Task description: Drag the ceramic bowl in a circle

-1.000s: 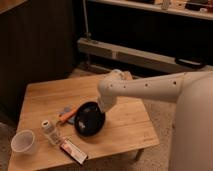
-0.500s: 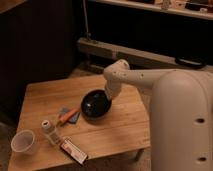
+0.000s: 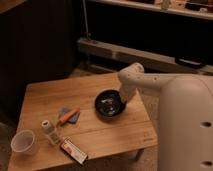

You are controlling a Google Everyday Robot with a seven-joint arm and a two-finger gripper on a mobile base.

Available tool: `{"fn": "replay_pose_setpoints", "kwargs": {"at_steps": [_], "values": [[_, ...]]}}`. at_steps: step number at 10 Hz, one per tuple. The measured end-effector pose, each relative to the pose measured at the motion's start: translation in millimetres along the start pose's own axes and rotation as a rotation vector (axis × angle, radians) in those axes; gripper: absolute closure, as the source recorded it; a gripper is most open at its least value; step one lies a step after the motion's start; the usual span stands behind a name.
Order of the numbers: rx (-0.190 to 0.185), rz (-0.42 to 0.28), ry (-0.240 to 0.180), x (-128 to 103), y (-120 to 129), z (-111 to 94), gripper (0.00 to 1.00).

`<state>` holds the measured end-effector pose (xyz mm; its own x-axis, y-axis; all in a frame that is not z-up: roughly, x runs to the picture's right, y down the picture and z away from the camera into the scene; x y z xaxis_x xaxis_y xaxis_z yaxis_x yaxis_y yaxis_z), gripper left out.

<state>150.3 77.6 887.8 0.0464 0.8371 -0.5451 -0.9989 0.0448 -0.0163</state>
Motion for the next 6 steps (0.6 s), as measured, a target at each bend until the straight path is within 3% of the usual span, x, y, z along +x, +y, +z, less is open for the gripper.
{"fn": "replay_pose_setpoints", "kwargs": {"at_steps": [1,4,6], "values": [[0.020,0.045,0.001,13,-24,-1,1.00],[0.052,0.124,0.002,44,-58,-11,1.00],[0.034,0.127,0.010,70,-55,-20,1.00]]}}
